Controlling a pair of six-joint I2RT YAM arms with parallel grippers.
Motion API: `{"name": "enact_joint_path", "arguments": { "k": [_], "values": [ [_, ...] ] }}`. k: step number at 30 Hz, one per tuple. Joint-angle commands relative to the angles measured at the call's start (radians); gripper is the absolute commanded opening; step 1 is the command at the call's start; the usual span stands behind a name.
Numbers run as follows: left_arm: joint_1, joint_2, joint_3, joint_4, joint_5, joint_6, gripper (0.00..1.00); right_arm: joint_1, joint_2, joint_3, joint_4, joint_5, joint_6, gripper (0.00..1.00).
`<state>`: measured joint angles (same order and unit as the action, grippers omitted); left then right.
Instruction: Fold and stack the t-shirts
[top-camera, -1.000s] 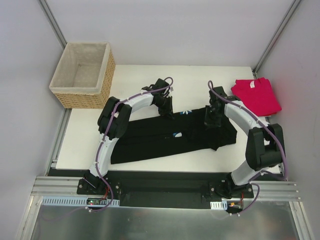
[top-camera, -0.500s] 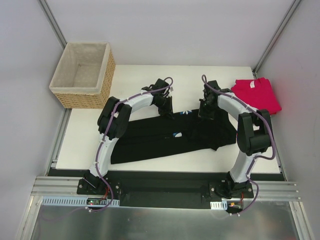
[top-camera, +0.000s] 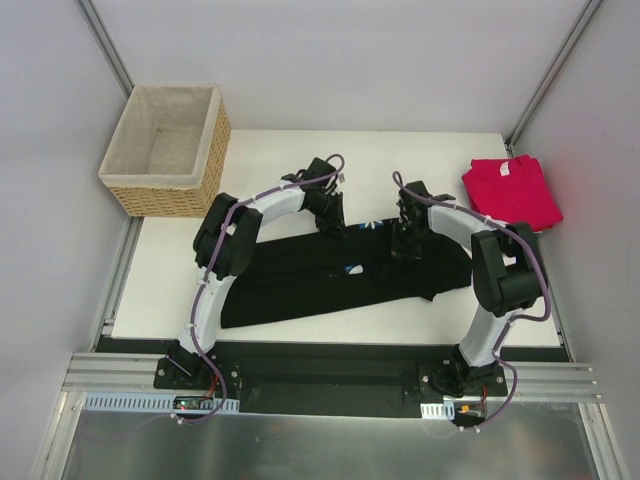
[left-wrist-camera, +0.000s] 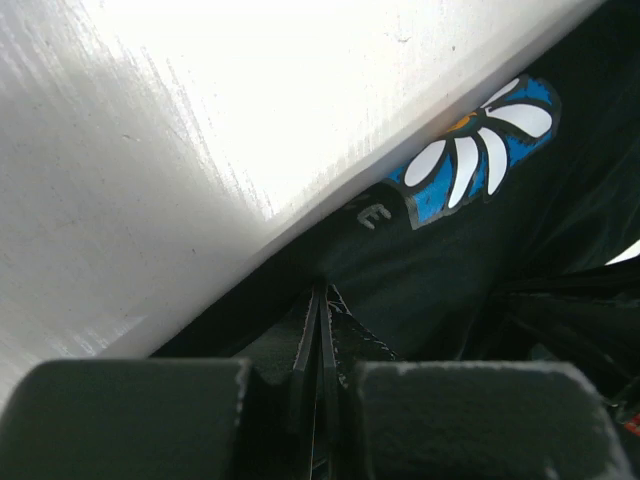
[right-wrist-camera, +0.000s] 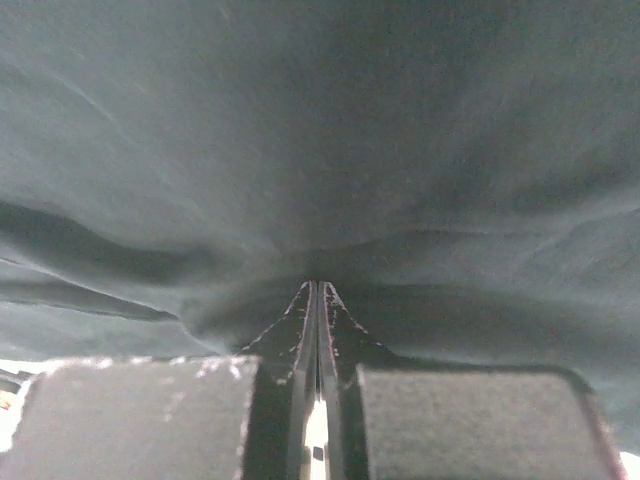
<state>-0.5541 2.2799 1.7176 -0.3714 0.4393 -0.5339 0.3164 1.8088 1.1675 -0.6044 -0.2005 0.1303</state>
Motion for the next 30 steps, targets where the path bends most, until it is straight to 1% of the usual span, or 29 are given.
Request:
{"name": "enact_joint_path", "arguments": {
  "k": [1,6,8,12,14,16,21,26,27,28,29,30],
  "values": [
    [0.032,-0.031,-0.049,-0.067,-0.083,0.040,0.00,0.026,-0.083,-0.080,0.014,-0.027,0.031,0.01],
    [0.046,-0.043,-0.059,-0.069,-0.083,0.048,0.00,0.081,-0.193,-0.164,-0.021,-0.048,0.077,0.01],
    [0.049,-0.043,-0.056,-0.067,-0.082,0.048,0.00,0.131,-0.224,-0.184,-0.047,-0.050,0.100,0.01],
    [0.052,-0.043,-0.050,-0.067,-0.085,0.046,0.00,0.237,-0.330,-0.267,-0.081,-0.037,0.161,0.01],
    [0.052,-0.040,-0.049,-0.067,-0.082,0.045,0.00,0.271,-0.394,-0.296,-0.092,-0.027,0.202,0.01],
    [0.052,-0.036,-0.049,-0.067,-0.085,0.041,0.00,0.318,-0.426,-0.308,-0.100,-0.040,0.224,0.01],
    [0.052,-0.034,-0.047,-0.067,-0.080,0.037,0.00,0.412,-0.425,-0.312,-0.147,-0.016,0.267,0.01],
    [0.052,-0.048,-0.050,-0.069,-0.083,0.045,0.00,0.437,-0.477,-0.281,-0.241,0.079,0.285,0.01],
    [0.052,-0.049,-0.050,-0.069,-0.082,0.046,0.00,0.435,-0.508,-0.258,-0.295,0.105,0.290,0.02],
    [0.052,-0.051,-0.049,-0.070,-0.082,0.045,0.00,0.429,-0.523,-0.244,-0.325,0.168,0.290,0.03],
    [0.052,-0.051,-0.049,-0.069,-0.076,0.048,0.00,0.412,-0.538,-0.232,-0.354,0.194,0.290,0.04],
    [0.052,-0.057,-0.047,-0.069,-0.074,0.048,0.00,0.355,-0.580,-0.211,-0.394,0.237,0.284,0.05]
  ]
}}
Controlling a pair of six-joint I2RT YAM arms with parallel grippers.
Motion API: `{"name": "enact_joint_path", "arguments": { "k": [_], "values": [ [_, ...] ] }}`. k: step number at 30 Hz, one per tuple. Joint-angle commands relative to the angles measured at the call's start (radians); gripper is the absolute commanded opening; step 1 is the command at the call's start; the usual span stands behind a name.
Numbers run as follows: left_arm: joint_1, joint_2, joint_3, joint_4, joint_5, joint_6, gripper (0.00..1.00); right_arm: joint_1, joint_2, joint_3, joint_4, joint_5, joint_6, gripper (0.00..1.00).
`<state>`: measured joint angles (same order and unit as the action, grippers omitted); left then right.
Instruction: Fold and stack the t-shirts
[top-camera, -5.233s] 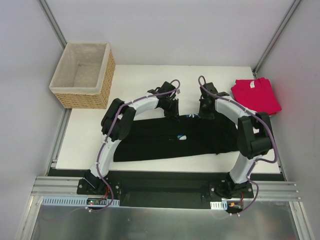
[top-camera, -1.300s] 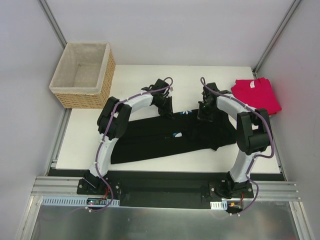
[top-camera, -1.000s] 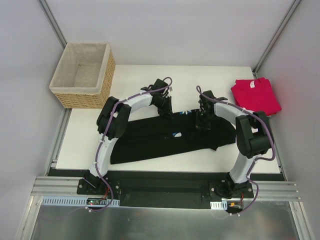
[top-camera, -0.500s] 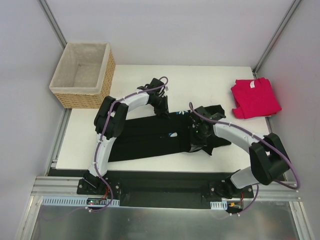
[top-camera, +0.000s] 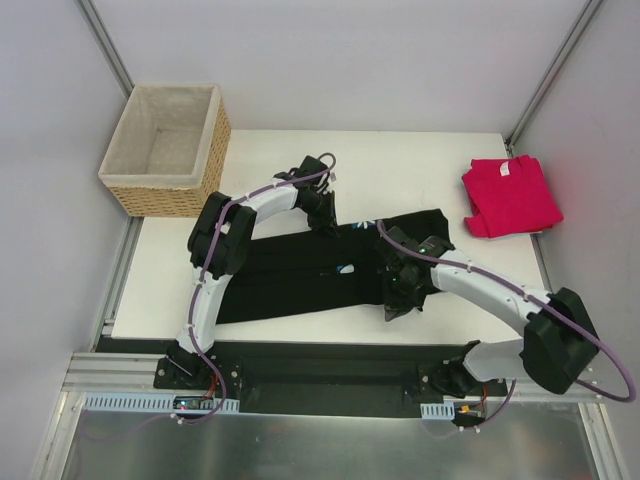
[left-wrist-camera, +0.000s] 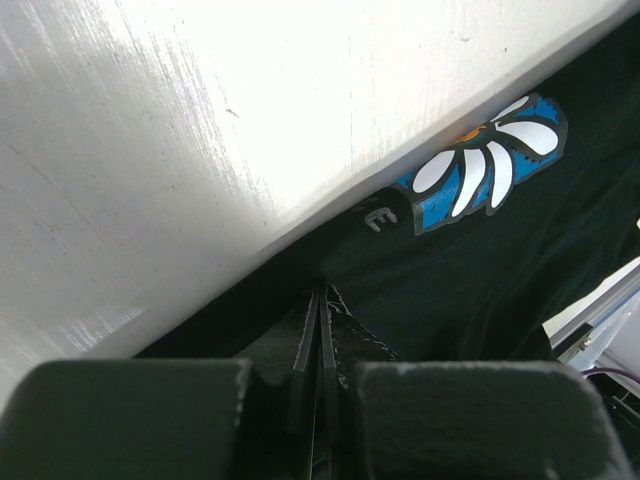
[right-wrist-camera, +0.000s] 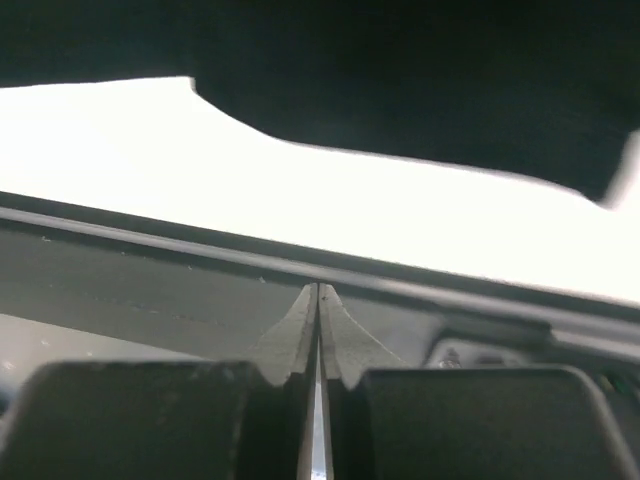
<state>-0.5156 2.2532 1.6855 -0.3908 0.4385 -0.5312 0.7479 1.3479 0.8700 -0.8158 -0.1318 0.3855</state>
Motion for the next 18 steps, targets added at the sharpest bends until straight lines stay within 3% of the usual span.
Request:
{"name": "enact_joint_path", "arguments": {
  "k": [1,6,9,11,18],
  "values": [
    [0.014,-0.033,-0.020,-0.049,-0.075,0.046,0.00,-0.125,-0.139,0.093,-0.187,0.176,-0.003,0.06],
    [0.014,-0.061,-0.029,-0.049,-0.075,0.059,0.00,-0.505,-0.133,0.150,-0.155,0.083,-0.192,0.15],
    [0.014,-0.069,-0.033,-0.051,-0.070,0.059,0.00,-0.614,-0.041,0.196,-0.125,0.060,-0.292,0.25],
    [0.014,-0.070,-0.037,-0.051,-0.066,0.054,0.00,-0.648,0.032,0.207,-0.096,0.026,-0.318,0.33],
    [0.012,-0.073,-0.050,-0.049,-0.057,0.054,0.00,-0.708,0.227,0.207,0.065,-0.061,-0.313,0.36]
  ]
}}
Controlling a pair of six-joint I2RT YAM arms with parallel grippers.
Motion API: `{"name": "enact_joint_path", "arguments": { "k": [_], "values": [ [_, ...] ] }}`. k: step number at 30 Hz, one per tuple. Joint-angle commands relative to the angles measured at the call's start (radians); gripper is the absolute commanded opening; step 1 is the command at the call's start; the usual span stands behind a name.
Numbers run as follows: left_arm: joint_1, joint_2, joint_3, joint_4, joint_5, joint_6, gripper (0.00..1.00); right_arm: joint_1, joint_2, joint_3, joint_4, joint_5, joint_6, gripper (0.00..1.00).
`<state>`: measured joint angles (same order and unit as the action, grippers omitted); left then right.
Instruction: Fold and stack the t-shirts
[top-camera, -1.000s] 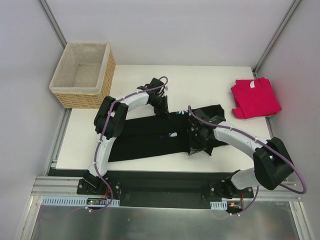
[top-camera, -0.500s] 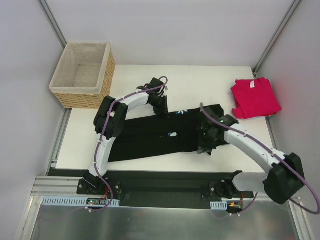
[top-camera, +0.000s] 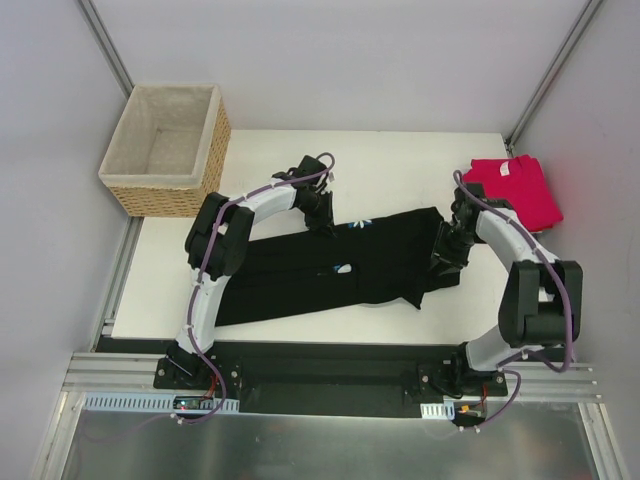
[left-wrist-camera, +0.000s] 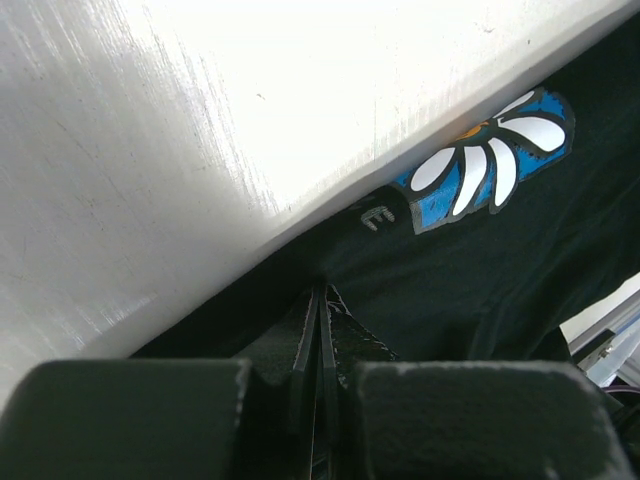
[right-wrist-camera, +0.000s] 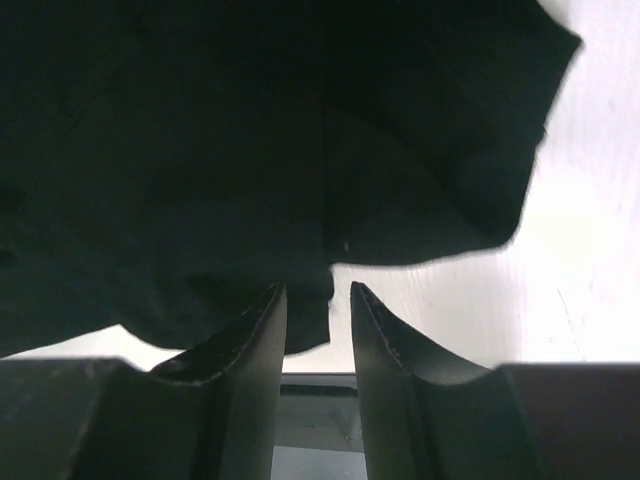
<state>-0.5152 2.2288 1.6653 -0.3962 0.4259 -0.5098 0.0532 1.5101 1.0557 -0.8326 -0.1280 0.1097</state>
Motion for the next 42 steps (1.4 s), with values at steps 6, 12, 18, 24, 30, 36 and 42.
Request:
{"name": "enact_joint_path", "arguments": {
  "k": [6,12,18,24,30,36,42],
  "values": [
    [0.012,-0.064,-0.044,-0.043,-0.045,0.045,0.00,-0.019,0.154,0.030,0.131,-0.076,-0.039,0.36],
    [0.012,-0.092,-0.056,-0.046,-0.042,0.054,0.00,-0.021,0.213,0.056,0.148,-0.088,-0.036,0.34],
    [0.012,-0.126,-0.041,-0.061,-0.055,0.074,0.00,-0.021,0.185,0.076,0.147,-0.096,-0.030,0.01],
    [0.014,-0.120,-0.012,-0.081,-0.055,0.082,0.00,-0.021,0.108,0.156,0.069,-0.032,-0.062,0.01],
    [0.014,-0.115,0.002,-0.092,-0.059,0.090,0.00,-0.021,0.108,0.153,0.035,-0.004,-0.076,0.01],
    [0.014,-0.115,0.004,-0.104,-0.079,0.105,0.00,-0.019,0.182,0.058,0.061,-0.033,-0.071,0.01],
    [0.017,-0.115,0.027,-0.124,-0.087,0.116,0.00,-0.018,0.228,0.026,0.059,-0.024,-0.087,0.01]
  ]
}}
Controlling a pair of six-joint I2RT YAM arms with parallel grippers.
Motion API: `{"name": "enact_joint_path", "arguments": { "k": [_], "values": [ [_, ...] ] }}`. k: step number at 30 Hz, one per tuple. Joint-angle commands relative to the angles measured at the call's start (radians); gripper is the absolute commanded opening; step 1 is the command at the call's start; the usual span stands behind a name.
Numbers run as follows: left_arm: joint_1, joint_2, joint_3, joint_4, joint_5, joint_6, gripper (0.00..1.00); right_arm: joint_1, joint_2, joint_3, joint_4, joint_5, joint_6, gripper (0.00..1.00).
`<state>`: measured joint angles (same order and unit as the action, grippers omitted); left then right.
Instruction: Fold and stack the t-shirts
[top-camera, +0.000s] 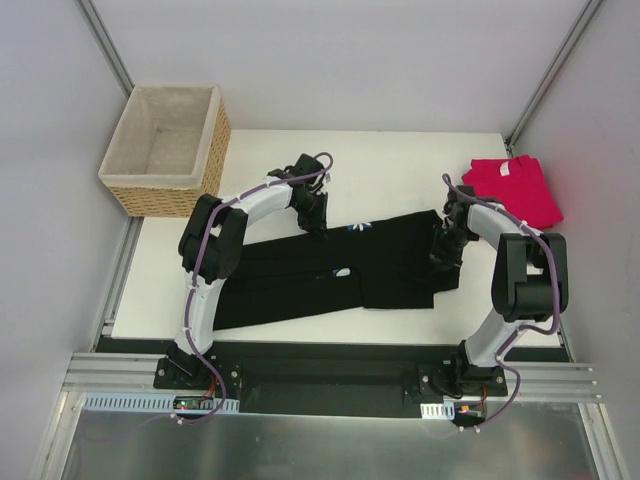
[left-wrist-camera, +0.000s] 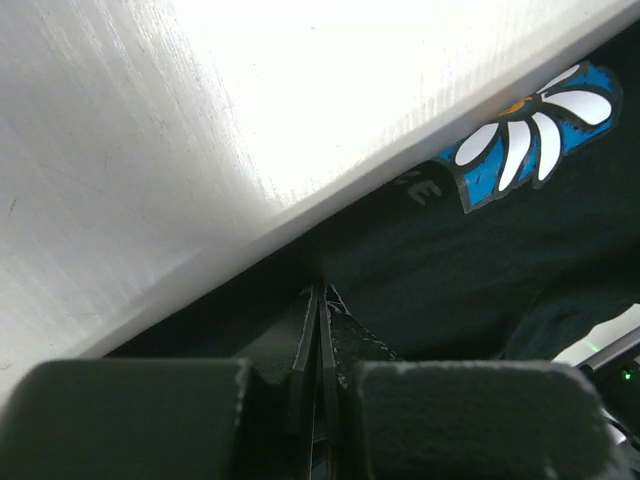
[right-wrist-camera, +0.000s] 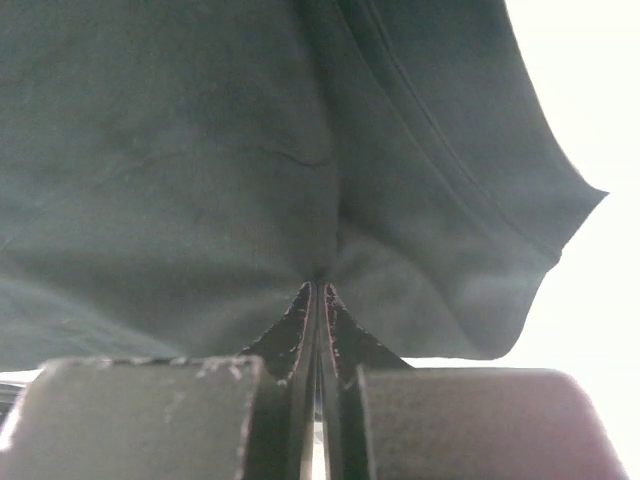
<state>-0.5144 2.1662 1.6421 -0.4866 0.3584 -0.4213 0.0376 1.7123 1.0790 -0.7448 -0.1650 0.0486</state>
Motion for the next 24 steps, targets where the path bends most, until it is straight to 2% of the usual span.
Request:
{"name": "enact_joint_path", "arguments": {
  "k": [1,4,7,14,19,22,24],
  "values": [
    [0.016,-0.052,0.053,-0.035,-0.018,0.027,0.00,-0.002,0.035,0.005,-0.031,0.013,-0.030,0.01],
    [0.016,-0.055,0.068,-0.040,-0.019,0.030,0.00,-0.001,0.052,0.013,-0.030,0.028,-0.032,0.01],
    [0.016,-0.065,0.070,-0.050,-0.027,0.044,0.00,-0.002,0.001,0.022,-0.034,0.085,-0.020,0.02],
    [0.016,-0.103,0.061,-0.058,0.000,0.075,0.00,-0.002,-0.112,0.081,-0.093,0.275,-0.016,0.04],
    [0.014,-0.192,0.003,-0.060,0.001,0.111,0.00,-0.002,-0.140,0.065,-0.094,0.297,-0.007,0.04],
    [0.016,-0.284,-0.051,-0.060,-0.038,0.141,0.00,-0.002,-0.177,0.064,-0.090,0.285,0.000,0.09],
    [0.022,-0.342,-0.085,-0.066,-0.061,0.162,0.00,-0.002,-0.172,0.088,-0.103,0.271,-0.012,0.18]
  ]
}}
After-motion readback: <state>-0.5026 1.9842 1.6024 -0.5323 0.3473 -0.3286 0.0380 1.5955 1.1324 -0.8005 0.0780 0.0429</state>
